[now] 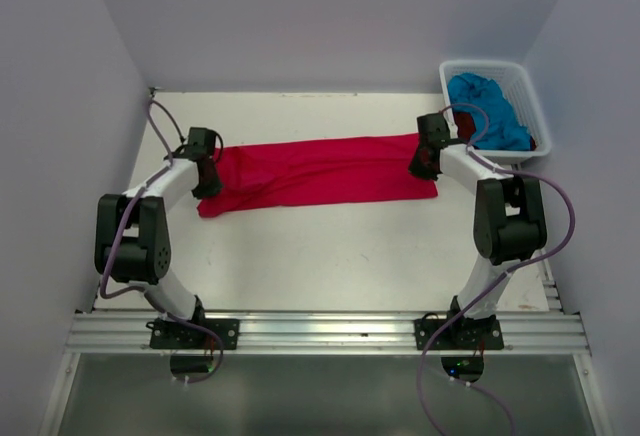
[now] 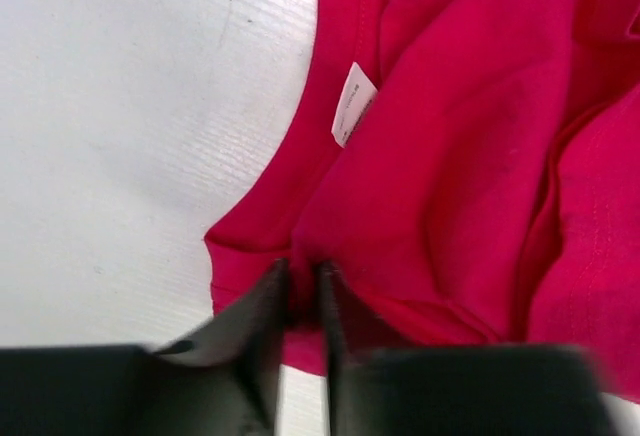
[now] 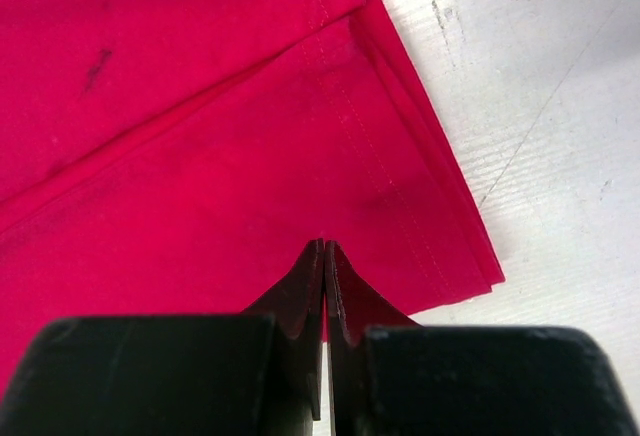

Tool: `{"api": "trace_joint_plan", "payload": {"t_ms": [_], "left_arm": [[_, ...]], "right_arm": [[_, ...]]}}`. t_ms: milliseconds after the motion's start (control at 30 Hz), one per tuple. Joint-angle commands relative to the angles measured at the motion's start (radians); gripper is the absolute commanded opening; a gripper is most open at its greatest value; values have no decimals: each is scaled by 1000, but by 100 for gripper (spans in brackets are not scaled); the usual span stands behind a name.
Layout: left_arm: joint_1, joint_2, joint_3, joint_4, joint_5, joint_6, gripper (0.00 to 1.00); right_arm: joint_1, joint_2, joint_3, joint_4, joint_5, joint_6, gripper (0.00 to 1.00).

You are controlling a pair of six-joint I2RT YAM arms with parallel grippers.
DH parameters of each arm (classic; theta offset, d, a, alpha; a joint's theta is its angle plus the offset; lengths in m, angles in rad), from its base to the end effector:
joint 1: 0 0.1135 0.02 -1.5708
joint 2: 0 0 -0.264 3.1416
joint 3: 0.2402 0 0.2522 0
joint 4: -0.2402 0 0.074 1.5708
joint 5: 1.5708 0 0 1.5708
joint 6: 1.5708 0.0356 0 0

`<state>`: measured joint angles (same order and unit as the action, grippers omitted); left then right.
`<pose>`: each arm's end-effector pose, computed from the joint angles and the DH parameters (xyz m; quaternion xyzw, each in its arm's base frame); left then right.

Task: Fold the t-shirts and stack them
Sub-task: Fold the other side of the tshirt into a rectangle

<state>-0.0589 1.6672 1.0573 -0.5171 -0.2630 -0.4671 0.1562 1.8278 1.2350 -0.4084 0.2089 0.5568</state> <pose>0.3271 -0.0100 0.1873 -0.2243 0.9411 0.0668 0.2439 0.3790 0.0522 0.1901 0.2186 0.9296 0.0037 0.2968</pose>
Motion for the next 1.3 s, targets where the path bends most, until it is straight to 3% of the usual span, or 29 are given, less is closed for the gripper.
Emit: {"api": "trace_joint_plan", "payload": {"t_ms": [0,67,400,733,967,1100,1267], "left_arm": [[18,-4,38,8,-19,35,9],[19,-12,43,5,-27,35,0],[21,35,171,-52,-140,36,0],[57,135,205,-57,-173,10,0],[100,157,199,-60,-179,-37,30],[102,-25,120,79,-144,-45,36],[85,-306,-57,252,71,-47,45]], "right_arm": [[3,-12,9,-3,-16,0,0],[3,-16,9,-3,-9,-1,0],[6,-16,1,3,-6,-5,0],[6,-21,-3,2,-3,-9,0],[8,-19,-6,6,-9,-12,0],[13,-24,-12,14,-9,-20,0],[17,-15,-8,22,-16,-29,0]]}}
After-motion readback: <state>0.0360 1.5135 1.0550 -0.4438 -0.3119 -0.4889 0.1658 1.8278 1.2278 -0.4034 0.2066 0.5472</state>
